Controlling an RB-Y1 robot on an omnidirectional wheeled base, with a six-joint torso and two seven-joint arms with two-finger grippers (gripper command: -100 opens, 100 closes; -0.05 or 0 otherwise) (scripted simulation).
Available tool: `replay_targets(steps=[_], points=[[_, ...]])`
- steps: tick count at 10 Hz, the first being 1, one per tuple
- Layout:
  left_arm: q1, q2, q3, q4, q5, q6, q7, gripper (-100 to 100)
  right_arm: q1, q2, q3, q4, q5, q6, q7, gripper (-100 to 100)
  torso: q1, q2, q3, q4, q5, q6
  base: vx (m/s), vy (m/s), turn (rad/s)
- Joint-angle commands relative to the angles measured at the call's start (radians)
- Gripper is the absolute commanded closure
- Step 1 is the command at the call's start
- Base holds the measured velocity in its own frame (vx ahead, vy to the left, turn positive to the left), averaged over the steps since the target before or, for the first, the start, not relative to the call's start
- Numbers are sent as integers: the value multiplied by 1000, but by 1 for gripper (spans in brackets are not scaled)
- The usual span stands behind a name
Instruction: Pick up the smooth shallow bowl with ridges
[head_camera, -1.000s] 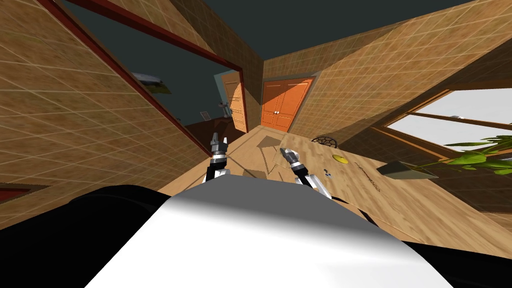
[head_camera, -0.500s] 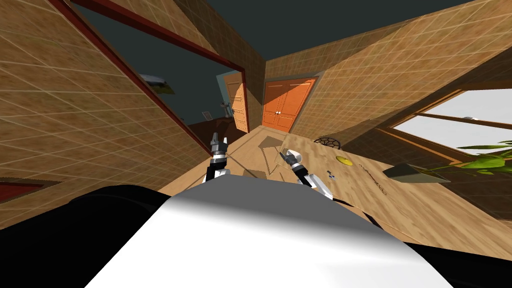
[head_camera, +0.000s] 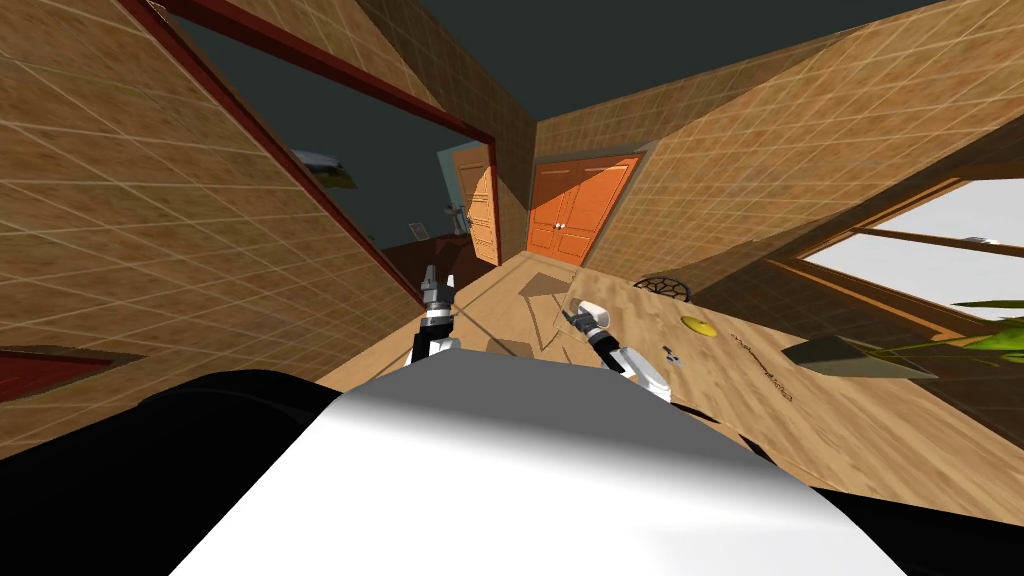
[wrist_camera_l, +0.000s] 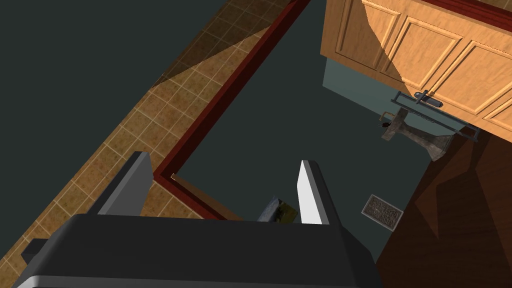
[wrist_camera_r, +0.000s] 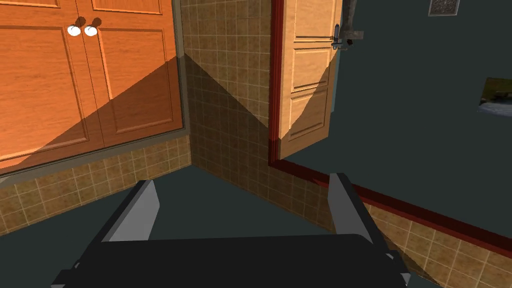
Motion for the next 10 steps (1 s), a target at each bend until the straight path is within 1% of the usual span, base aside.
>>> replay_targets(steps=[1, 2, 3, 4, 5, 6, 7, 8, 9, 10], points=[[0, 0, 0, 0, 0, 0, 0, 0, -6, -31, -1, 50, 49, 14, 31, -100, 0, 0, 0, 0, 0, 0, 15, 50, 60], [0, 0, 0, 0, 0, 0, 0, 0, -6, -31, -1, 61, 49, 14, 31, -100, 0, 0, 0, 0, 0, 0, 17, 41, 39], [0, 0, 0, 0, 0, 0, 0, 0, -15, -57, -1, 98, 89, 30, 55, -100, 0, 0, 0, 0, 0, 0, 25, 46, 67], [0, 0, 0, 0, 0, 0, 0, 0, -15, -57, -1, 114, 89, 30, 55, -100, 0, -1, 0, 0, 0, 0, 22, 32, 40], [0, 0, 0, 0, 0, 0, 0, 0, -24, -83, -1, 158, 128, 46, 78, -100, -1, -1, 0, 0, 0, 0, 26, 37, 83], [0, 0, 0, 0, 0, 0, 0, 0, -24, -83, -1, 167, 128, 46, 78, -100, -1, -1, 0, 0, 0, 0, 22, 35, 38], [0, 0, 0, 0, 0, 0, 0, 0, -32, -108, -1, 209, 165, 61, 101, -100, 0, -1, 0, 0, 0, 0, 35, 52, 80], [0, 0, 0, 0, 0, 0, 0, 0, -32, -108, -1, 220, 165, 61, 101, -100, 0, -1, -1, 0, 0, 0, 31, 44, 50], [0, 0, 0, 0, 0, 0, 0, 0, -39, -132, -3, 260, 200, 77, 122, -100, 0, -1, -1, 0, 0, 0, 24, 38, 94], [0, 0, 0, 0, 0, 0, 0, 0, -39, -132, -3, 272, 200, 77, 122, -100, 0, -1, -1, 0, 0, 0, 25, 29, 38]])
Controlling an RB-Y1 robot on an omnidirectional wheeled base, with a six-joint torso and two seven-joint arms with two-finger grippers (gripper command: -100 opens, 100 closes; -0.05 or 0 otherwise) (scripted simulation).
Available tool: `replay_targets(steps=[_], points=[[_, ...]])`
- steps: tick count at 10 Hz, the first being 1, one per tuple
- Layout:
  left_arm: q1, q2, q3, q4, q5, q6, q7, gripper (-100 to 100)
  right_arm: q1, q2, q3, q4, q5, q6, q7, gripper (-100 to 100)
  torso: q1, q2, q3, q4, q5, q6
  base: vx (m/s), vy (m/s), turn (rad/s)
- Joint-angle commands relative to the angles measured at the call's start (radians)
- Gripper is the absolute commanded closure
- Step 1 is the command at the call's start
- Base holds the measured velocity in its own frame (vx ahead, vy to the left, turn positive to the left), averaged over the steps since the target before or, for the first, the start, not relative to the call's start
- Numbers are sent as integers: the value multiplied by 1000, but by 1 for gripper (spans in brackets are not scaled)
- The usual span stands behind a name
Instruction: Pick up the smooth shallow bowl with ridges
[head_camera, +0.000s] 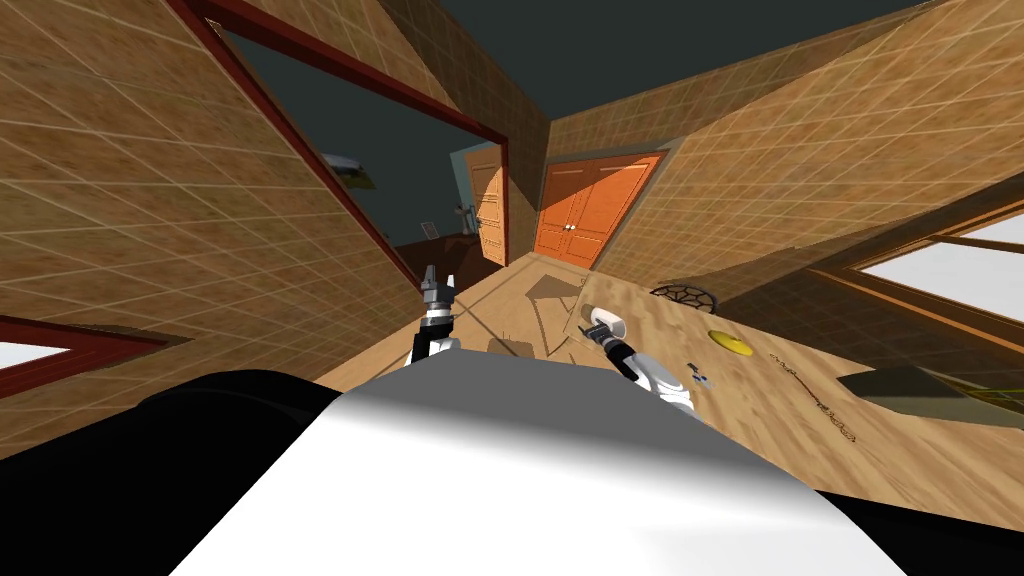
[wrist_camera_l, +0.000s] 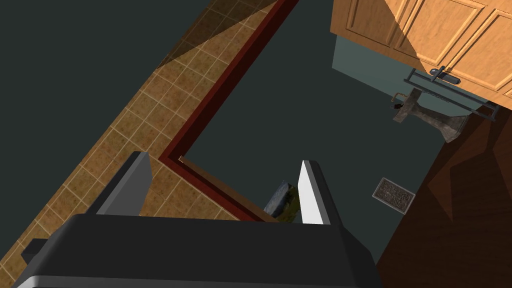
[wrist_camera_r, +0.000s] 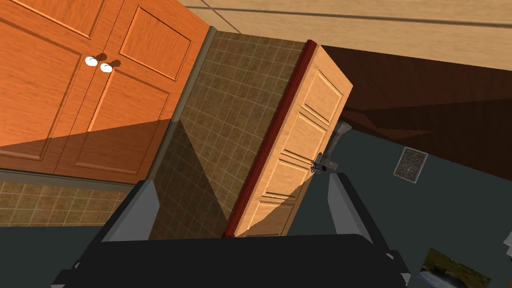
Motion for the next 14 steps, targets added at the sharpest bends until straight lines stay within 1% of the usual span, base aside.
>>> replay_targets(steps=[1, 2, 3, 4, 5, 6, 8, 9, 10, 11, 12, 13, 14], points=[[0, 0, 0, 0, 0, 0, 0, 0, -4, -37, 4, 50, 37, 28, 8, -100, 0, 0, 0, 0, 0, 0, 28, 38, 76], [0, 0, 0, 0, 0, 0, 0, 0, -9, -58, 2, 82, 68, 42, 27, -100, 0, 0, 0, 0, 0, 0, 64, 65, 181], [0, 0, 0, 0, 0, 0, 0, 0, -9, -58, 2, 104, 68, 42, 27, -100, 2, -2, -1, 0, 0, -1, 56, 46, 39], [0, 0, 0, 0, 0, 0, 0, 0, -13, -77, -1, 140, 96, 56, 45, -100, 1, -2, -1, -1, 0, 0, 43, 44, 62], [0, 0, 0, 0, 0, 0, 0, 0, -13, -77, -1, 154, 96, 56, 45, -100, 1, -1, -1, 0, 0, 0, 31, 31, 46], [0, 0, 0, 0, 0, 0, 0, 0, -13, -77, -1, 154, 96, 56, 45, -100, 0, 0, 0, 0, 0, 0, 10, 11, -2], [0, 0, 0, 0, 0, 0, 0, 0, -17, -111, -9, 226, 145, 83, 77, -100, 0, 0, 0, 0, 0, 0, 43, 39, 137], [0, 0, 0, 0, 0, 0, 0, 0, -17, -111, -9, 251, 145, 83, 77, -100, 1, -2, -1, 0, 0, 0, 60, 33, 43], [0, 0, 0, 0, 0, 0, 0, 0, -18, -125, -13, 275, 166, 95, 91, -100, 1, -2, -1, 0, 0, 0, 52, 36, 75], [0, 0, 0, 0, 0, 0, 0, 0, -18, -125, -13, 297, 166, 95, 91, -100, 1, -2, -1, 0, 0, 0, 36, 25, 48], [0, 0, 0, 0, 0, 0, 0, 0, -18, -137, -18, 341, 184, 106, 104, -100, 0, -1, -1, 0, 0, 0, 39, 30, 108], [0, 0, 0, 0, 0, 0, 0, 0, -18, -137, -18, 341, 184, 106, 104, -100, 0, -1, 0, 0, 0, 0, 35, 19, 41], [0, 0, 0, 0, 0, 0, 0, 0, -17, -147, -22, 381, 200, 117, 115, -100, 0, 0, 0, 0, 0, 0, 51, 27, 96]])
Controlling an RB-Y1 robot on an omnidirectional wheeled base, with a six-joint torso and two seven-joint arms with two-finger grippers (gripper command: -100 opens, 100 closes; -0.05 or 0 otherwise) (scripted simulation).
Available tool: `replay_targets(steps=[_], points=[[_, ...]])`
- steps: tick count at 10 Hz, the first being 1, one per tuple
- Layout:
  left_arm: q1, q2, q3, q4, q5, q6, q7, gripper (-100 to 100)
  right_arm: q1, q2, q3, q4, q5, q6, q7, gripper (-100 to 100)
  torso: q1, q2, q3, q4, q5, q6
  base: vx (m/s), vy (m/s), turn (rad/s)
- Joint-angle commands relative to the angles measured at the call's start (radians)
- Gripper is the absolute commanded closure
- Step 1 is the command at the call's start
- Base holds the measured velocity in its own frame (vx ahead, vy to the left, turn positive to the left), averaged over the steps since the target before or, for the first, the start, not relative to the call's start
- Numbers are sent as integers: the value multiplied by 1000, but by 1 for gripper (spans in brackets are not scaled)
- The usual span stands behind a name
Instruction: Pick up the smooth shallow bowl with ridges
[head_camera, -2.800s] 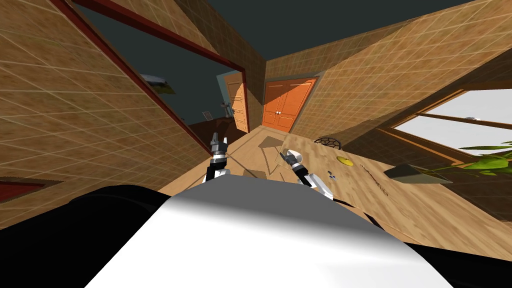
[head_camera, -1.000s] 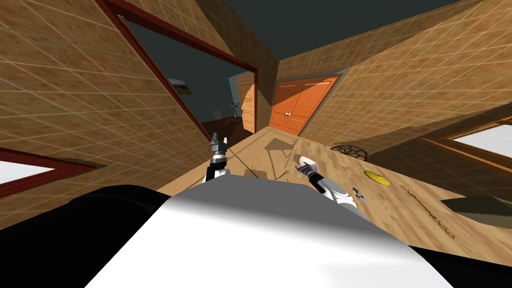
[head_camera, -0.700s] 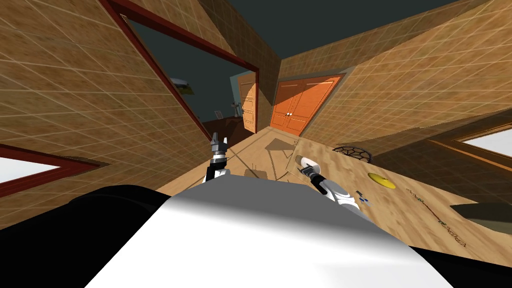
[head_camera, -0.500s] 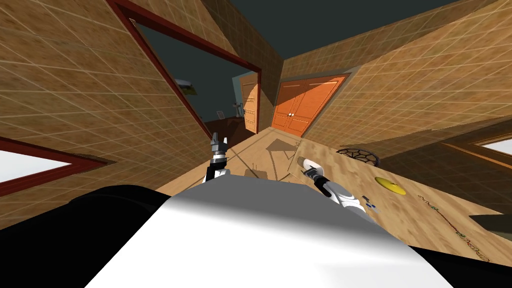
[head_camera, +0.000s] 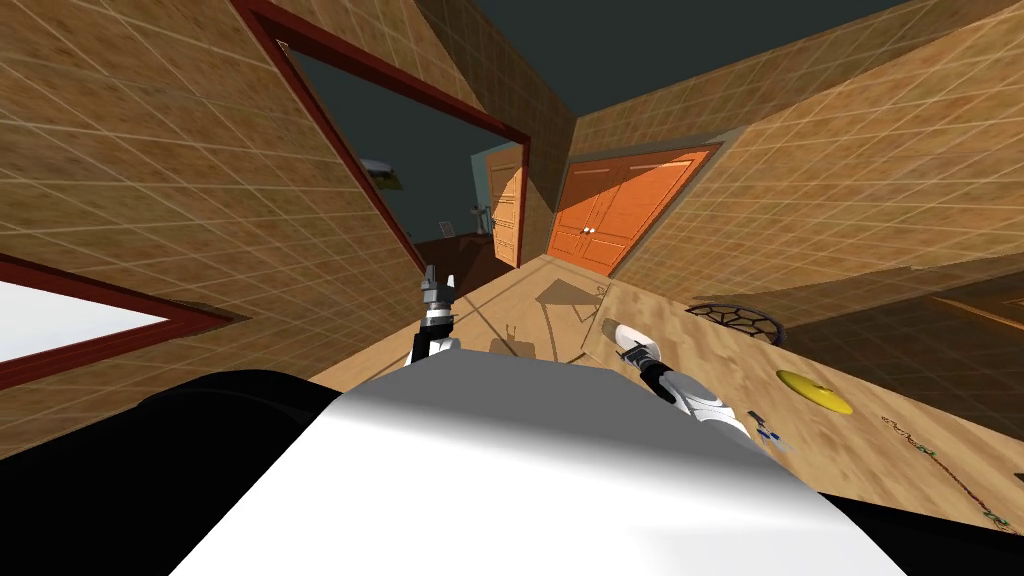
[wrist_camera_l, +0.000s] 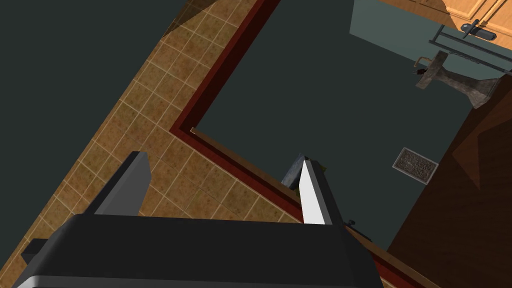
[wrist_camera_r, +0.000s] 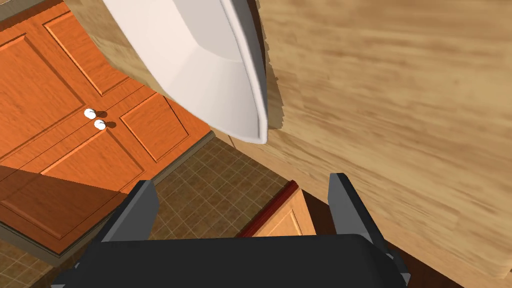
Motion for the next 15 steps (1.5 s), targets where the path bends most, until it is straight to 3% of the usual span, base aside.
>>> replay_targets(steps=[1, 2, 5, 7, 8, 10, 11, 13, 14, 15], points=[[0, 0, 0, 0, 0, 0, 0, 0, 10, -30, 17, 43, 23, 30, -7, -100, 0, 0, 0, 0, 0, 0, 77, 36, 142], [0, 0, 0, 0, 0, 0, 0, 0, 10, -30, 17, 43, 23, 30, -7, -100, 0, -1, -1, 0, 0, 0, 54, 25, 41], [0, 0, 0, 0, 0, 0, 0, 0, 20, -41, 7, 145, 54, 53, 17, -100, 0, 0, 0, 0, 0, 0, 56, 19, 120], [0, 0, 0, 0, 0, 0, 0, 0, 20, -41, 7, 145, 54, 53, 17, -100, 0, 0, 0, 0, 0, 0, 40, 9, 0], [0, 0, 0, 0, 0, 0, 0, 0, 27, -38, 4, 197, 66, 62, 27, -100, -1, 1, 1, 0, 0, 1, 50, 9, 135], [0, 0, 0, 0, 0, 0, 0, 0, 27, -38, 4, 197, 66, 62, 27, -100, -1, 0, 0, 0, 0, 0, 41, 3, 35], [0, 0, 0, 0, 0, 0, 0, 0, 36, -27, 5, 233, 73, 67, 33, -100, -1, 1, 1, 0, 0, 0, 43, 1, 103], [0, 0, 0, 0, 0, 0, 0, 0, 36, -34, 14, 225, 73, 64, 29, -100, -1, 1, 0, 0, 0, 0, 33, -2, 28], [0, 0, 0, 0, 0, 0, 0, 0, 37, -36, 20, 223, 73, 71, 16, 0, -1, 2, 1, 0, 0, 0, 0, 0, 0], [0, 0, 0, 0, 0, 0, 0, 0, 23, -29, 22, 253, 67, 81, 11, -100, -1, 3, 2, 1, 0, 1, -53, -25, 205]])
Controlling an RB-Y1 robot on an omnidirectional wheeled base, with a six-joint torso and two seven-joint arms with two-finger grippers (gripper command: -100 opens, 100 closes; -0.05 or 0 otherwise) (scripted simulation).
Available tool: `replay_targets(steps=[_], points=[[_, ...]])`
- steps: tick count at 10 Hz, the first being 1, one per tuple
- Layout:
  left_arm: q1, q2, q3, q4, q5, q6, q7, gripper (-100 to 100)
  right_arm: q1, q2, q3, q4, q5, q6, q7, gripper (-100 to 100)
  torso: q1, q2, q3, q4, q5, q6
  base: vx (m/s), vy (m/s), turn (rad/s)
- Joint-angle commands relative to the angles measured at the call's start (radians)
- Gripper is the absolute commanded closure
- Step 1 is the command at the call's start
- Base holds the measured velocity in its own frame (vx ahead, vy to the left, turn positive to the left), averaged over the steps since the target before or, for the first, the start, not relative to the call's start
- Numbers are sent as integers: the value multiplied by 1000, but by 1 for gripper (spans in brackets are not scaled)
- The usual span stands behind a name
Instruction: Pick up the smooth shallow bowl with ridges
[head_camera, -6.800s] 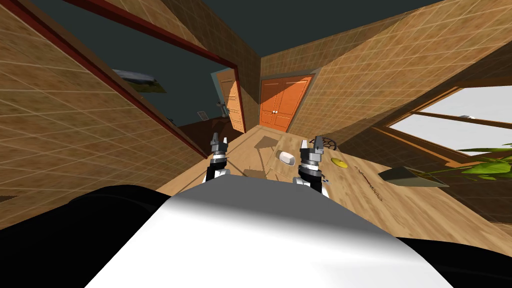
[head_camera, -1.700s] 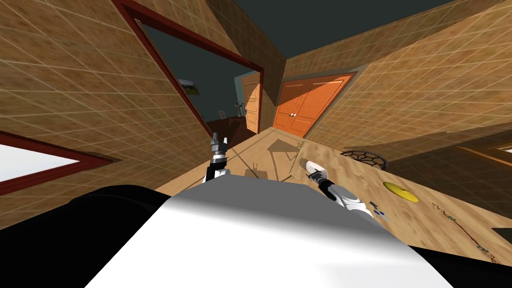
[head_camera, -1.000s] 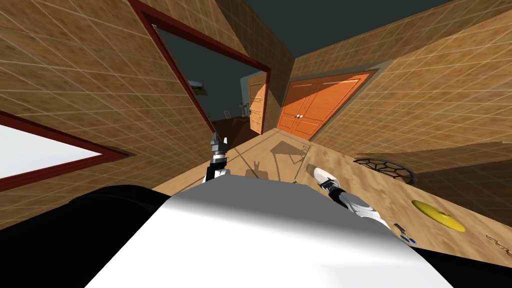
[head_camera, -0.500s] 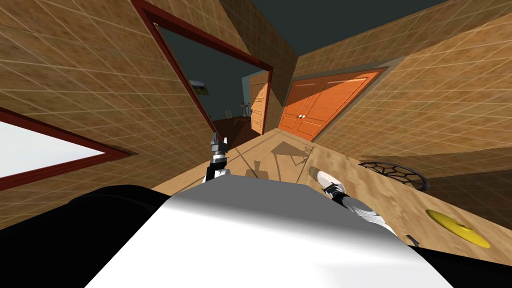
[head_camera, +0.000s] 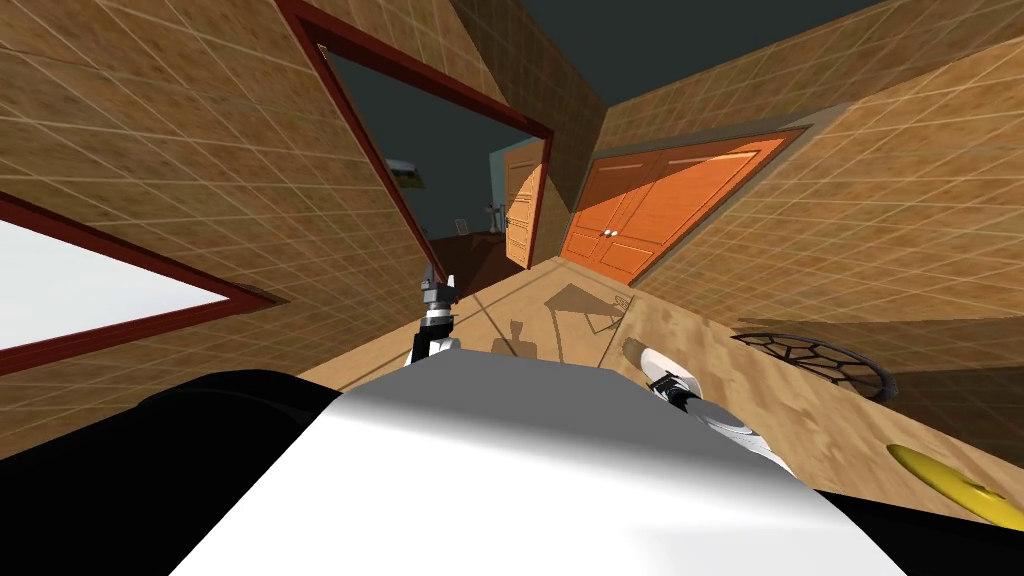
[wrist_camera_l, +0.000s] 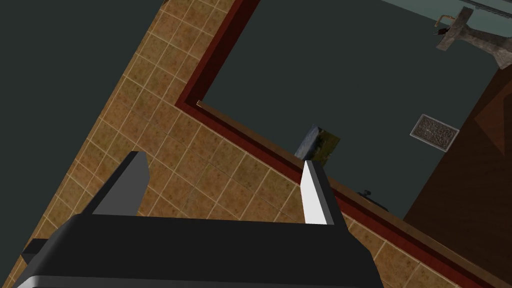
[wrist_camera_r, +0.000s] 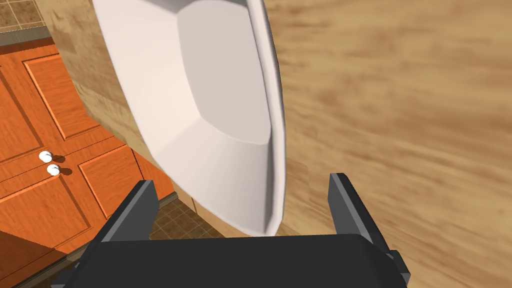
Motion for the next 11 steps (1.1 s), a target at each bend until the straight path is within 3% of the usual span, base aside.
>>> replay_targets(steps=[1, 6, 7, 8, 11], points=[[0, 0, 0, 0, 0, 0, 0, 0, -14, 9, -3, 31, -6, 10, -2, -100, 0, 0, 0, 0, 0, 0, -84, -47, 227], [0, 0, 0, 0, 0, 0, 0, 0, -62, 35, 6, 137, -28, 49, -24, -100, -1, 3, 2, 1, 0, 1, -90, -42, 210], [0, 0, 0, 0, 0, 0, 0, 0, -53, 32, -5, 121, -24, 36, -12, -100, -1, 4, 2, 1, 0, 0, -48, -21, 63], [0, 0, 0, 0, 0, 0, 0, 0, -55, 33, -4, 123, -24, 38, -14, 100, -1, 2, 1, 1, 0, 2, -8, -3, -13], [0, 0, 0, 0, 0, 0, 0, 0, -56, 34, -4, 121, -25, 34, -15, 100, 3, -3, -2, -2, 2, 3, -2, 0, 6]])
